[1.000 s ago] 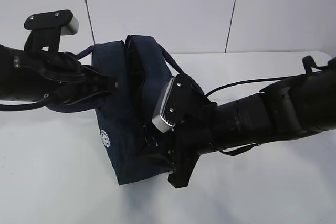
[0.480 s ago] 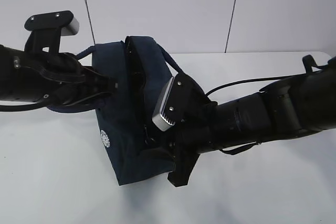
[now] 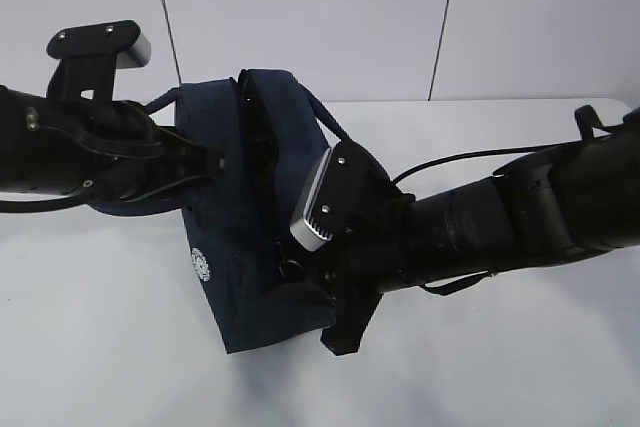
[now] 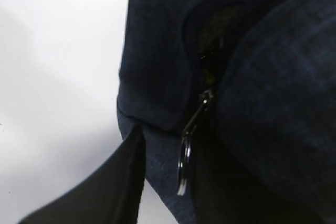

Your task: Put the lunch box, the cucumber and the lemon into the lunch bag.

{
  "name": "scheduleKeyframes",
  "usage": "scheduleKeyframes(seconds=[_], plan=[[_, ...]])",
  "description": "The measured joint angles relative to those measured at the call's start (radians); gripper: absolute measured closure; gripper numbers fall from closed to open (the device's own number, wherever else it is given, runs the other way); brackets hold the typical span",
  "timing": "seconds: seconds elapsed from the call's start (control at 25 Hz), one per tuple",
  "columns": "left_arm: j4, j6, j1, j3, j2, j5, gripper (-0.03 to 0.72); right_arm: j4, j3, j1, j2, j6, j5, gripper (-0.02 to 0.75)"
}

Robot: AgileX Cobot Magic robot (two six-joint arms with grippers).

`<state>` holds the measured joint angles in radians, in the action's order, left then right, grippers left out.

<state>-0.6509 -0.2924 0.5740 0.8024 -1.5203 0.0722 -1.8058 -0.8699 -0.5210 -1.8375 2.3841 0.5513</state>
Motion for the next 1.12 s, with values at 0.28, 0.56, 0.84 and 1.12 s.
scheduleKeyframes(seconds=[0.28,0.56,0.84,1.12], plan=[[0.000,0.000,0.000,0.000,0.000,0.000,0.687,0.000,-0.002,0.000,0.000,0.000,-0.006,0.528],[0.000,0.000,0.000,0.000,0.000,0.002,0.687,0.000,-0.024,0.000,-0.040,-0.012,0.001,0.528],[0.000,0.000,0.000,0.000,0.000,0.002,0.687,0.000,-0.025,0.000,-0.044,-0.015,0.005,0.529],[0.000,0.000,0.000,0.000,0.000,0.002,0.687,0.000,-0.038,0.000,-0.044,-0.017,0.008,0.529]])
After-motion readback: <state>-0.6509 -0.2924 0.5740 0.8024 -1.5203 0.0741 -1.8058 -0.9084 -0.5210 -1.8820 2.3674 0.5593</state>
